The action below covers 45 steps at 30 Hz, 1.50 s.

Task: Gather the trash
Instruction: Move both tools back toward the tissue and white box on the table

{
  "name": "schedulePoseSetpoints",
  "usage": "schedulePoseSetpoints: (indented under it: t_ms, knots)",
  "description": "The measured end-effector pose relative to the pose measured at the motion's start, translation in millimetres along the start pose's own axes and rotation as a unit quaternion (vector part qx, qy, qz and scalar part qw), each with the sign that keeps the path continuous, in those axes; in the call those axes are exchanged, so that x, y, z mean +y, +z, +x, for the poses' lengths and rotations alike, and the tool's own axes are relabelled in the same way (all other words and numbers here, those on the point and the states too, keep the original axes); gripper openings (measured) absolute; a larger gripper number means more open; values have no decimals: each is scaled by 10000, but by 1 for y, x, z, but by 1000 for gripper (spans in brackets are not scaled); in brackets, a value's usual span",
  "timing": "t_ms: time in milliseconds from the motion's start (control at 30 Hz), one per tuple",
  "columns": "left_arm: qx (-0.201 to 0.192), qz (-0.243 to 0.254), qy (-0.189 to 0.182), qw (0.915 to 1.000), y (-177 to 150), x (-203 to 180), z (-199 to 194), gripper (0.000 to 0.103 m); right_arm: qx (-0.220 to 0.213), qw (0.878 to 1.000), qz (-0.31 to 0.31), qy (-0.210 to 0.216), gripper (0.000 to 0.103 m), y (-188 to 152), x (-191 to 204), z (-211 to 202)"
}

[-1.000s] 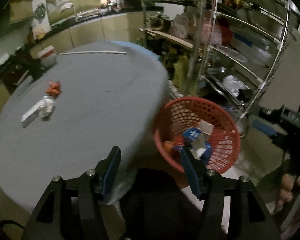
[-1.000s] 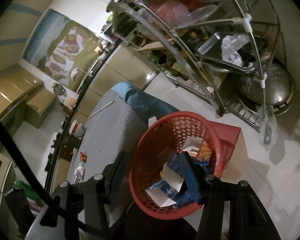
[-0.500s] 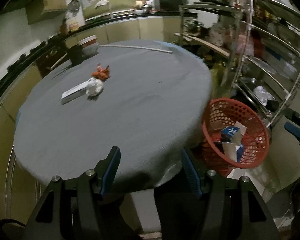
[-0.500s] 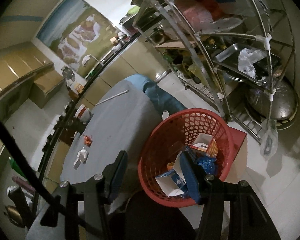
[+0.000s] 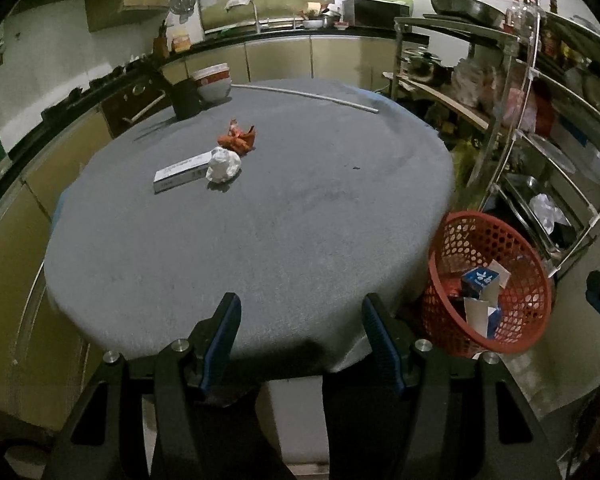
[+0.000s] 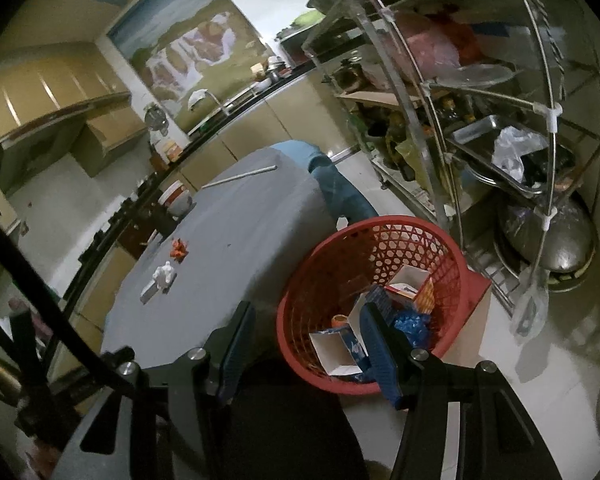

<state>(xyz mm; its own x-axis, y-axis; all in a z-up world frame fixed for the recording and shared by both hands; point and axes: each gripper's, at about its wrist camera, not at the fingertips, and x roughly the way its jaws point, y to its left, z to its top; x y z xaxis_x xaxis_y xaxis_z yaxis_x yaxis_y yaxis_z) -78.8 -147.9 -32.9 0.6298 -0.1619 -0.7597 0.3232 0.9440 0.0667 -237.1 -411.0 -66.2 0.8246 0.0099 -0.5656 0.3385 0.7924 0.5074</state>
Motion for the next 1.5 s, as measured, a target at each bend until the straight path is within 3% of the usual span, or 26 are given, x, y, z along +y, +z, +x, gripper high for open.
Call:
schedulePoseSetpoints:
  t_ms: [333,767,933,1100,1500]
  knots:
    - [91,214,72,9997,-1,-17,2,63,-108,9998,-194,11,59,-6,-3,-4]
    - [178,314,166,9992,-6,-21,8,64,-295,9995,69,25,59,0,-24,-10]
    - [215,47,224,9995,-4,0,19,64,-309,9995,-26,38,59,4,-17,-5]
    - [120,-253,511,9983,0,37,28,64,-253,9995,-191,46,59,6,-3,9]
    - [165,-1002,1062,9891,1,124,57,64,461,9939,-888,462,59,7,66,79]
